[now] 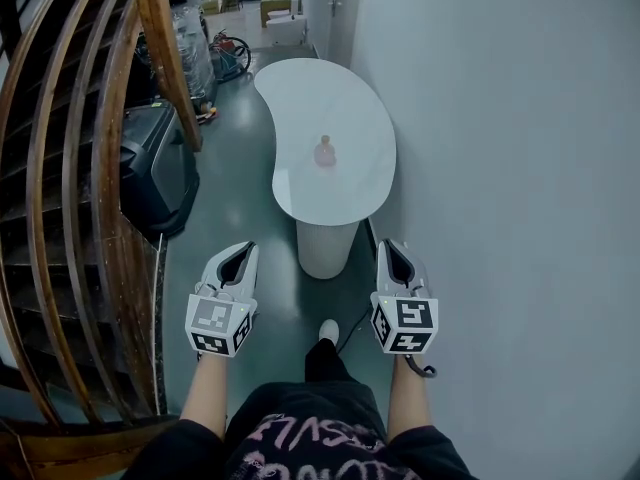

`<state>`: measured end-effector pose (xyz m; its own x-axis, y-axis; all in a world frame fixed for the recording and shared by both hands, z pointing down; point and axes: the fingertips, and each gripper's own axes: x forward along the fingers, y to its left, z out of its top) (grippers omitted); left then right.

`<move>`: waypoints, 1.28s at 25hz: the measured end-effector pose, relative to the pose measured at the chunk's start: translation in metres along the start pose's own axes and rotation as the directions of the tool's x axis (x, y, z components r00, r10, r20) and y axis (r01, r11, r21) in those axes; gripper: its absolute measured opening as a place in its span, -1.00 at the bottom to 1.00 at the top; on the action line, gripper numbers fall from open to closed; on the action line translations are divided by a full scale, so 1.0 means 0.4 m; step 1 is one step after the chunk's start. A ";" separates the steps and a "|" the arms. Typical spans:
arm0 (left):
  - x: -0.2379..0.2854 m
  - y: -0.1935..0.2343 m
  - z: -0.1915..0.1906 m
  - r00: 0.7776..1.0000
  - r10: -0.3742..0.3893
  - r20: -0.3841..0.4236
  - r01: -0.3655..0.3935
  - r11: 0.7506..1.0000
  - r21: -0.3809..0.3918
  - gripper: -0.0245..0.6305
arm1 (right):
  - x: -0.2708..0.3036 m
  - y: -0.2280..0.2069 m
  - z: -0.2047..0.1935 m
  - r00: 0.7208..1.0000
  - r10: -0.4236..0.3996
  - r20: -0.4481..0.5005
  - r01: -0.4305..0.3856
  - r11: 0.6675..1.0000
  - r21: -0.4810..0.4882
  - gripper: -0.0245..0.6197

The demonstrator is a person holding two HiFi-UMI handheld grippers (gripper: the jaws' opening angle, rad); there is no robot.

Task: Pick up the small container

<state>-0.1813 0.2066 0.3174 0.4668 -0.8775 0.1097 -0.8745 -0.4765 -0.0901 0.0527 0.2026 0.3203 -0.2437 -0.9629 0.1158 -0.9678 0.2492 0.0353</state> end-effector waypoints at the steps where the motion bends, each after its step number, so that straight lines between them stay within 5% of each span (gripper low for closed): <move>1: 0.007 0.002 0.000 1.000 0.001 0.000 -0.001 1.000 -0.002 -0.92 | 0.007 -0.004 -0.003 1.000 0.000 -0.002 0.000 1.000 0.001 -0.90; 32: 0.291 0.097 -0.073 0.997 0.008 -0.076 -0.013 0.998 -0.057 -0.92 | 0.305 -0.101 -0.068 0.996 0.023 -0.083 -0.021 0.999 0.030 -0.90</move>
<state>-0.1649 0.0874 0.3557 0.4483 -0.8749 0.1834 -0.8864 -0.4616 -0.0353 0.0639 0.0778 0.3599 -0.2601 -0.9450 0.1981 -0.9640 0.2660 0.0030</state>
